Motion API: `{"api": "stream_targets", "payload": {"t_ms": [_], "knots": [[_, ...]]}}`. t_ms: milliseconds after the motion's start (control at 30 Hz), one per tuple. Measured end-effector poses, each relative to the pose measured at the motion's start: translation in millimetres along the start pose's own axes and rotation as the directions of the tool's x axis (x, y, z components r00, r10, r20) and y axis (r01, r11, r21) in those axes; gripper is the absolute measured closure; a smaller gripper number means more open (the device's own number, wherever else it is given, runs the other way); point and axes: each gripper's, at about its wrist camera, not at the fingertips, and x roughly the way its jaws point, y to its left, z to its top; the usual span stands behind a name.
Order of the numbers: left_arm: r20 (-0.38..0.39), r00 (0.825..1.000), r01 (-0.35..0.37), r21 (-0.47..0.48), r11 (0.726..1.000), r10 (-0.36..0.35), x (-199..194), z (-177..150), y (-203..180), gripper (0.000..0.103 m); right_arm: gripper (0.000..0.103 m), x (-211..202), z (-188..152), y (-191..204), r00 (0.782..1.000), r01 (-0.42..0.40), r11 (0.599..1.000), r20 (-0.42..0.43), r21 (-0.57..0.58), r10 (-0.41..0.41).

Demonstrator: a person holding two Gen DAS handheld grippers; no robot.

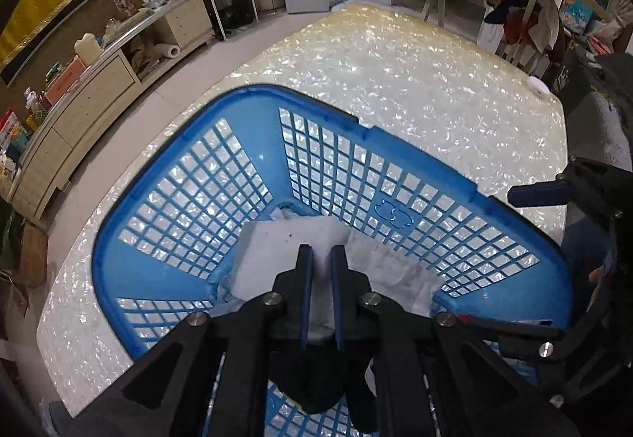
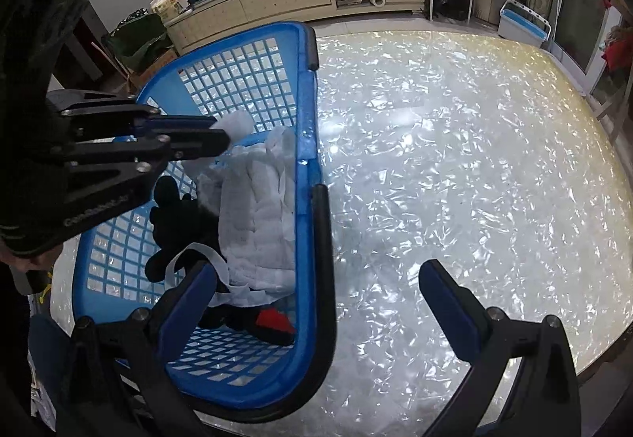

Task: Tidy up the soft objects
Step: 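Carry the white foam pad with the left gripper over the basket and release it, then withdraw the left gripper from the basket while the right gripper moves toward the light blue cloth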

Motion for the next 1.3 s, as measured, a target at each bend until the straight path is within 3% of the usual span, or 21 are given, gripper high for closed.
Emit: {"api": "stream_targets", "payload": {"t_ms": [233, 267, 300, 333, 467, 767, 967, 1067, 1300], "knots": [[-0.042, 0.999, 0.003, 0.015, 1.000, -0.003, 16, -1, -2, 0.085, 0.000, 1, 0, -3, 1.000, -0.005, 1.000, 0.001, 0.022, 0.005], [-0.053, 0.999, 0.006, 0.016, 1.000, -0.005, 18, -1, -3, 0.074, 0.000, 0, 0, -3, 1.000, -0.012, 1.000, 0.002, 0.024, 0.012], [-0.057, 0.998, 0.003, 0.015, 1.000, -0.002, 18, -2, -3, 0.055, 0.000, -1, -1, -4, 1.000, -0.021, 0.999, 0.003, 0.027, 0.021], [-0.050, 0.999, -0.006, 0.013, 1.000, 0.006, 17, -2, -3, 0.047, 0.000, -1, -2, -5, 1.000, -0.021, 0.999, 0.004, 0.030, 0.021], [-0.004, 0.999, -0.040, 0.025, 0.999, 0.040, 6, -2, -6, 0.031, 0.000, -8, -4, -6, 1.000, -0.018, 0.999, 0.011, 0.031, 0.017], [0.045, 0.998, -0.050, 0.009, 0.999, 0.049, -36, -16, -8, 0.030, 0.000, -23, -12, -3, 0.999, -0.019, 0.999, 0.027, 0.043, 0.018], [0.102, 0.993, -0.049, -0.053, 0.997, 0.055, -73, -31, -3, 0.018, 0.000, -39, -20, 6, 0.999, -0.009, 0.999, 0.049, 0.031, 0.008], [0.117, 0.989, -0.081, -0.067, 0.995, 0.088, -89, -40, -3, 0.018, 0.000, -47, -22, 11, 0.998, -0.005, 1.000, 0.058, 0.021, 0.003], [0.138, 0.986, -0.080, -0.134, 0.988, 0.098, -123, -71, 6, 0.017, 0.000, -61, -25, 40, 0.997, -0.003, 1.000, 0.081, -0.028, 0.005]]}}
